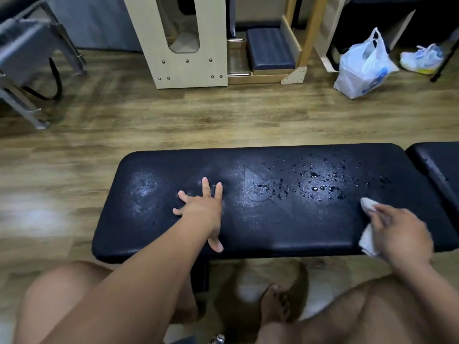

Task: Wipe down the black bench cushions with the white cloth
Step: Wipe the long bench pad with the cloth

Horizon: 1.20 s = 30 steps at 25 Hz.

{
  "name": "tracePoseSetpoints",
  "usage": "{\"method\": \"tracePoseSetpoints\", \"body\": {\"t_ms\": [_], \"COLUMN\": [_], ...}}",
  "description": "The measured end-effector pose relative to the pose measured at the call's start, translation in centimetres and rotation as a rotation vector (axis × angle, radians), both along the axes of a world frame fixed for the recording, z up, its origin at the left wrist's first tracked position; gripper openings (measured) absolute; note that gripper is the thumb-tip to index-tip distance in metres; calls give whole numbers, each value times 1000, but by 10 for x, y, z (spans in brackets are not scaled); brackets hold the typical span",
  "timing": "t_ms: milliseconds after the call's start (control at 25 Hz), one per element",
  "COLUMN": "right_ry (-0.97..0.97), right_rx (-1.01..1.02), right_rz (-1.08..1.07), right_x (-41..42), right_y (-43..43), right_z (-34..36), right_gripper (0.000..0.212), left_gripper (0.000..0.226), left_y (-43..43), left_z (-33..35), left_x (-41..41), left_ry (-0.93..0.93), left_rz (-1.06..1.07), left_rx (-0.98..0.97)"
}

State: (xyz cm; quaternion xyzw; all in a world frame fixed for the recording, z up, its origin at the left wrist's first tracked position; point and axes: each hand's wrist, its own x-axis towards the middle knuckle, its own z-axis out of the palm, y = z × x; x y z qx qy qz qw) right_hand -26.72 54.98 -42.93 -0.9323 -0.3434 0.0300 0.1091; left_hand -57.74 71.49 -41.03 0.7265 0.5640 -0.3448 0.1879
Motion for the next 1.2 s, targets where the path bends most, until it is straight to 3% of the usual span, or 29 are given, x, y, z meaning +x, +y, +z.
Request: {"method": "tracePoseSetpoints", "body": {"t_ms": [120, 200, 320, 400, 520, 680, 800, 880, 1000, 1080, 1200], "right_ry": [-18, 1, 137, 184, 7, -109, -66, -36, 81, 195, 181], "right_rx": [12, 19, -150, -106, -119, -108, -42, -22, -113, -118, -1], "right_rz": [-17, 199, 691, 824, 584, 12, -82, 21, 536, 781, 587], "right_x": [-48, -111, -204, -198, -104, 49, 17, -51, -172, -192, -107], "right_y": [21, 47, 76, 78, 52, -6, 7, 35, 59, 55, 32], "right_z": [2, -5, 0, 3, -3, 4, 6, 1, -1, -3, -8], "right_gripper": [26, 28, 23, 20, 27, 69, 49, 40, 29, 24, 39], "left_gripper": [158, 158, 157, 157, 157, 159, 161, 161, 159, 162, 169], "left_y": [1, 2, -2, -3, -2, 2, 4, 4, 3, 6, 11], "left_z": [0, 0, -1, -3, -2, -4, -7, -7, -9, -15, -22], "left_x": [4, 3, -3, -9, -11, -3, -3, -1, -7, -10, -9], "left_ry": [15, 12, -16, -28, -33, -38, -31, -35, -23, -4, 24], "left_rz": [-9, -15, -10, -32, -25, -4, 19, 20, -21, -84, -96], "left_rx": [-12, 1, 11, 38, 39, 19, 19, 26, 59, 87, 77]}}
